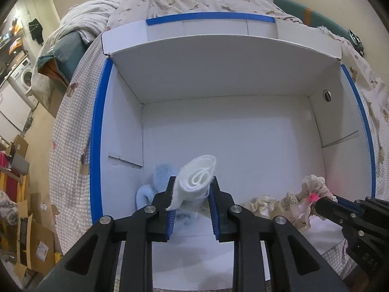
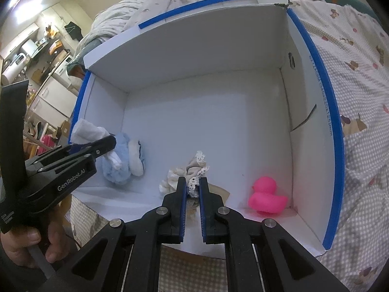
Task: Organize soft objects
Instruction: 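Open both grippers to release the sock and scrunchie inside the box, then withdraw both open grippers from the box toward the items in front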
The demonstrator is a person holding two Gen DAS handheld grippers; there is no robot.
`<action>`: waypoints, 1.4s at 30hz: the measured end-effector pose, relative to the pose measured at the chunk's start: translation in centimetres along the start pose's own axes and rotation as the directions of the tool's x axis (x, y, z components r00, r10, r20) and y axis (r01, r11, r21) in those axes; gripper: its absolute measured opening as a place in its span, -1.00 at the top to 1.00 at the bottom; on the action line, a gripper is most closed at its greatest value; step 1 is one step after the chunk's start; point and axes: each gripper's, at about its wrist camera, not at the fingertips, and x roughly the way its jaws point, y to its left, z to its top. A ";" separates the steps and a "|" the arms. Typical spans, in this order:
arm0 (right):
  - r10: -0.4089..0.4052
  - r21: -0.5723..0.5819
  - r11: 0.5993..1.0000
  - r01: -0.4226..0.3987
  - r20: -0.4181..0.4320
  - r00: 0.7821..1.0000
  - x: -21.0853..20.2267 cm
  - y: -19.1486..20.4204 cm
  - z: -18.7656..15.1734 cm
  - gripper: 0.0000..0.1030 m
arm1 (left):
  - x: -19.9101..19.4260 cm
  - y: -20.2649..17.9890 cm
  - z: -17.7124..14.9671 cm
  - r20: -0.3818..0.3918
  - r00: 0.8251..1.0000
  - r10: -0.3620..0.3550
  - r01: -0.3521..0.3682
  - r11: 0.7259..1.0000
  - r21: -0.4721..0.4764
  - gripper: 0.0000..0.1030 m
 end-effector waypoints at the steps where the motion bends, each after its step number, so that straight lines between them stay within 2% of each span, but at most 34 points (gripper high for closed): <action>1: -0.001 0.001 1.000 0.001 0.000 1.000 0.0 0.0 0.0 0.80 | 0.0 -0.1 0.0 0.000 1.000 0.001 -0.001 1.000 0.001 0.57; 9: -0.038 0.027 0.999 0.038 0.009 0.999 -0.1 -0.6 0.3 0.76 | -0.4 -0.6 -0.3 -0.004 1.000 0.001 -0.001 1.000 0.023 0.53; 13: -0.057 0.037 0.998 0.056 0.023 0.998 -0.3 -0.8 0.5 0.59 | -1.2 -0.8 -0.3 0.027 0.999 0.025 -0.026 0.999 0.031 -0.02; 14: -0.061 0.042 0.997 0.060 0.028 0.998 -0.4 -0.9 0.5 0.45 | -1.4 -0.8 -0.3 0.034 0.999 0.025 -0.026 0.999 0.027 -0.06; 16: -0.061 0.055 0.997 0.059 0.038 0.997 -0.5 -1.1 0.6 0.01 | -1.8 -0.7 -0.2 0.052 0.998 0.035 -0.036 0.999 0.020 -0.07; 17: -0.054 0.067 0.997 0.050 0.051 0.997 -0.7 -1.3 0.6 -0.36 | -2.0 -0.7 -0.2 0.060 0.998 0.037 -0.038 0.999 0.020 -0.09; 18: -0.040 0.083 0.996 0.034 0.074 0.996 -1.1 -1.5 0.7 -0.43 | -2.1 -0.7 -0.2 0.060 0.997 0.038 -0.039 0.999 0.022 -0.11; 21: 0.002 0.110 0.994 -0.013 0.103 0.995 -1.8 -2.0 0.8 -0.44 | -2.1 -0.8 -0.2 0.048 0.997 0.063 -0.064 0.998 0.021 -0.17; 23: 0.033 0.142 0.989 -0.049 0.107 0.994 -1.9 -2.5 0.8 -0.45 | -2.3 -0.4 -0.3 0.050 0.997 0.052 -0.052 0.999 -0.007 -0.17; 29: 0.043 0.173 0.983 -0.062 0.111 0.993 -2.0 -2.8 0.9 -0.54 | -2.8 0.7 -0.3 0.053 0.998 0.033 -0.029 0.997 -0.077 -0.17; 42: 0.039 0.159 0.986 -0.055 0.101 0.994 -1.9 -2.2 0.4 -0.60 | -3.9 0.8 -0.8 0.057 0.998 0.032 -0.028 0.997 -0.079 -0.18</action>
